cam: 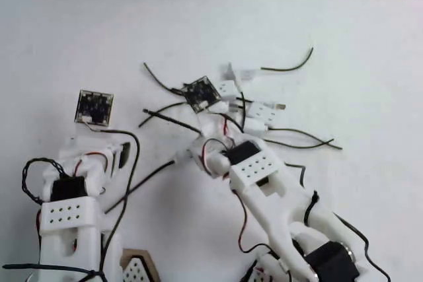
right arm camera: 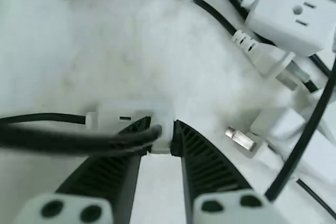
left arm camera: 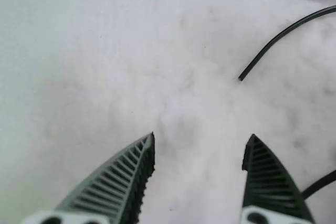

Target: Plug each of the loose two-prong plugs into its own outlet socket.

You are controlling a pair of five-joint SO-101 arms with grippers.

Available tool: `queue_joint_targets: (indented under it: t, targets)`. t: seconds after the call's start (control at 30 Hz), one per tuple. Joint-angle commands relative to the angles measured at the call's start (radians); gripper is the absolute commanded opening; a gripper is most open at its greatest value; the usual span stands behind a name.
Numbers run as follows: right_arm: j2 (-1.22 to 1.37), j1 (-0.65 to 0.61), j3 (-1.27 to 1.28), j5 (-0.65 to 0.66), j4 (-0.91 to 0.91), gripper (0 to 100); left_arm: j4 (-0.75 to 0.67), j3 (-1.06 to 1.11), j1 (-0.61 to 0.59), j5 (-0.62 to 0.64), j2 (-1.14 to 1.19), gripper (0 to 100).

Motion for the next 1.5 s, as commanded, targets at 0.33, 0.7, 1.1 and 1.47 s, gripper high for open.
queue_joint_targets:
  t: [0.33,0.7,1.1,1.47]
  targets:
    - [-0.01,-0.008,0.025,0.006,-0.053,1.7,-0.021,-0.003,-0.012,0.003,-0.027,27]
    - [-0.222,-0.01,0.1,0.006,-0.053,1.7,-0.021,-0.003,-0.012,0.003,-0.027,27]
    - [-0.268,-0.008,0.118,-0.043,-0.16,1.7,-0.021,-0.003,-0.012,0.003,-0.027,27]
    - [-0.202,-0.008,0.137,-0.043,-0.12,1.6,-0.021,-0.003,-0.012,0.003,-0.027,27]
